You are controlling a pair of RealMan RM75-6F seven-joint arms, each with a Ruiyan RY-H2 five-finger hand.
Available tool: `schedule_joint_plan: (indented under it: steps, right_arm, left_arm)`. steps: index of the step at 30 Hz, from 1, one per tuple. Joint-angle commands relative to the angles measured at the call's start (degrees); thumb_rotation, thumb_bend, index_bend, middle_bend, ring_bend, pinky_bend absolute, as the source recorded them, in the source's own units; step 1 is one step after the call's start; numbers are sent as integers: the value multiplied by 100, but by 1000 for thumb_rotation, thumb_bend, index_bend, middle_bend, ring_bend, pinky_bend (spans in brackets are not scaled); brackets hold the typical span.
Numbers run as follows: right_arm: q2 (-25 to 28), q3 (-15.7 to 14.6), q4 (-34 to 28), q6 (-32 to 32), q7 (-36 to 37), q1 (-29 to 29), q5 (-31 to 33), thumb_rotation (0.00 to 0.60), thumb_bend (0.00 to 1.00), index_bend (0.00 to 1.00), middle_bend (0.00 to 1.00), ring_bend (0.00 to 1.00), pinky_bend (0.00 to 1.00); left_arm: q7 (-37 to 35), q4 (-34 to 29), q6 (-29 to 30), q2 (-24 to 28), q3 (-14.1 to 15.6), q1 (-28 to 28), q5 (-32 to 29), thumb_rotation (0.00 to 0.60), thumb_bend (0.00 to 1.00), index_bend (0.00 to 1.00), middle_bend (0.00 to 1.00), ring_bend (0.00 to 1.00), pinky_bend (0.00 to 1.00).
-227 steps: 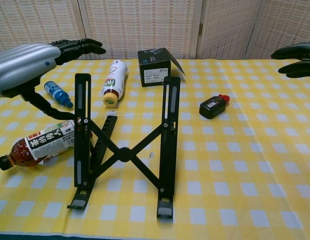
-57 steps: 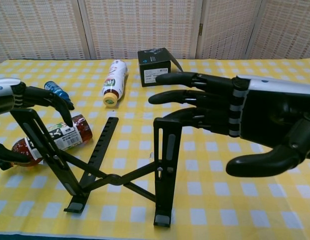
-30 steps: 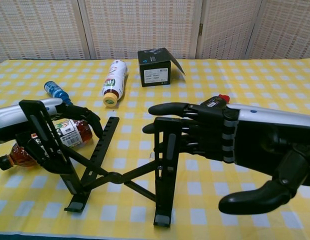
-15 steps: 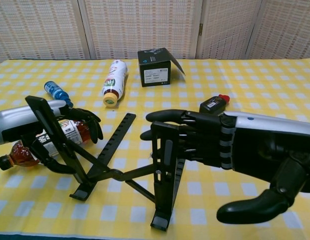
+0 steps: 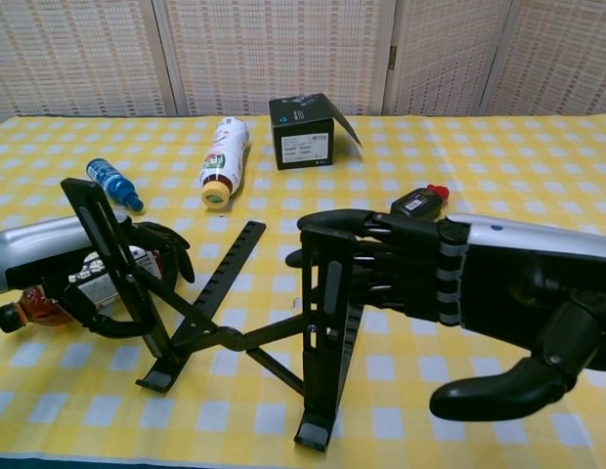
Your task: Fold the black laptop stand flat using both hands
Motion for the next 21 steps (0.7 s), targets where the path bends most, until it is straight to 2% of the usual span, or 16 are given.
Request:
schedule_joint_plan:
  steps: [1, 21]
  right_arm:
    - [-4, -3, 5, 2, 7, -5, 3, 600, 255, 12, 86, 113, 0]
    - [-15, -12, 46, -33, 48, -40, 72, 600, 255, 11, 86, 108, 0]
  left_arm:
    - [31, 18, 2, -17, 4, 16, -7, 600, 279, 540, 347, 157, 0]
    - [49, 98, 20, -139, 54, 116, 4, 600, 288, 591, 347, 168, 0]
